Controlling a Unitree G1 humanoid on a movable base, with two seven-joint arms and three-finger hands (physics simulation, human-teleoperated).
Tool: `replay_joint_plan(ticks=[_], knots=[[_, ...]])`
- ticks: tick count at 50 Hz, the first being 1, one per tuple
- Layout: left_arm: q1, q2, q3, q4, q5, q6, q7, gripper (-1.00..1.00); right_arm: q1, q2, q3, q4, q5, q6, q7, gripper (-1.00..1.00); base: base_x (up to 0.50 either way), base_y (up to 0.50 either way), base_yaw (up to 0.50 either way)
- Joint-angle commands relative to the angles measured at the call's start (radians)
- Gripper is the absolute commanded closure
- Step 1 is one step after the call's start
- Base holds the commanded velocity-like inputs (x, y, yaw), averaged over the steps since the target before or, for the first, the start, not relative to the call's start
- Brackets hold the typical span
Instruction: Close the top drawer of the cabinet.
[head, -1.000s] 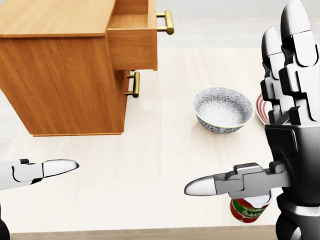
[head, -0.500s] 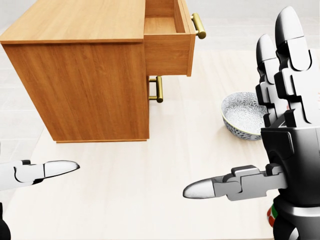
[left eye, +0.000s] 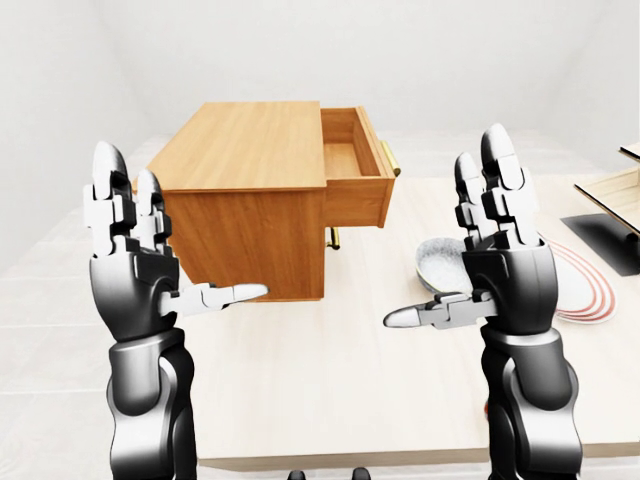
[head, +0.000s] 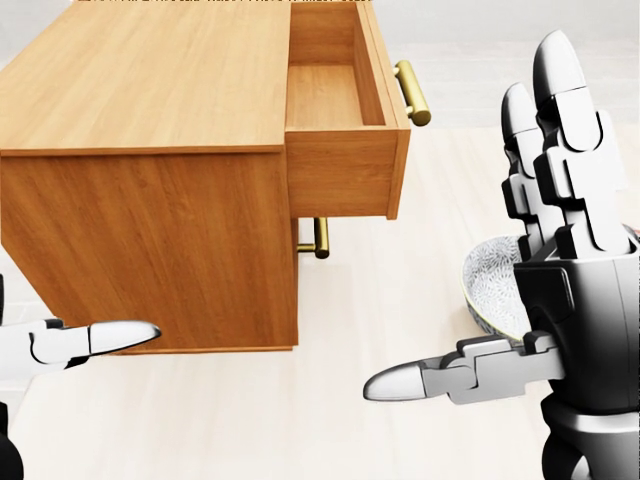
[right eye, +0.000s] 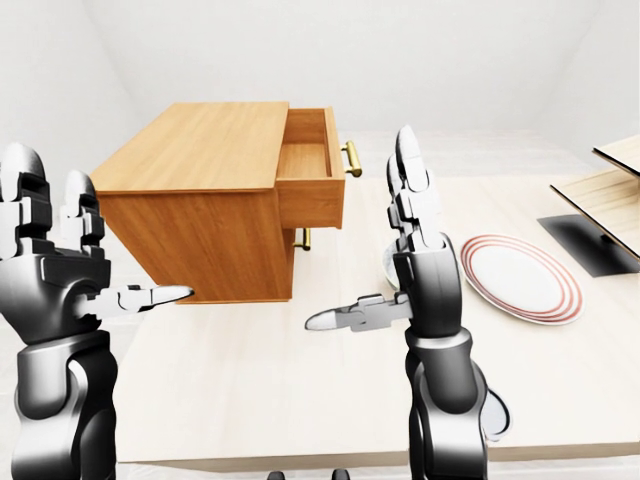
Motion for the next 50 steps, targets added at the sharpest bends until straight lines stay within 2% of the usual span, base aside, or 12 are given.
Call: replay_joint_plan(ticks=[1,21,23,30,41,50], knots=[[0.007,-0.005,-0.002,0.003,-0.013,0.000,-0.004,-1.00,-0.001,0.006,-0.006,0.010,-0.009,0.000,-0.012,-1.00,0.06,0.00,0.00],[0.013,-0.001,-0.010,0.011,0.009,0.000,-0.005,-1.00,-0.015,0.012,-0.018,0.022,-0.001,0.000,-0.035,-1.00,0.00,0.00,0.00],[0.043,-0.014,-0.031,0.006,0.003,0.000,-0.022,-1.00,-0.033,0.003,-0.028,0.089,-0.002,0.000,-0.041,-1.00,0.00,0.00,0.00],[0.027,-0.012,-0.021,0.005,-0.004,0.000,-0.023,-1.00,-0.102,-0.012,-0.079,0.203,0.032,0.000,-0.069,-1.00,0.00,0.00,0.00],[0.031,-0.011,-0.026,0.010,0.007,0.000,-0.031,-1.00,-0.126,-0.029,-0.080,0.320,0.045,0.000,-0.107,-1.00,0.00,0.00,0.00],[0.029,-0.010,-0.027,0.022,0.011,0.000,-0.036,-1.00,-0.204,-0.032,-0.069,0.506,0.069,0.000,-0.123,-1.00,0.00,0.00,0.00]])
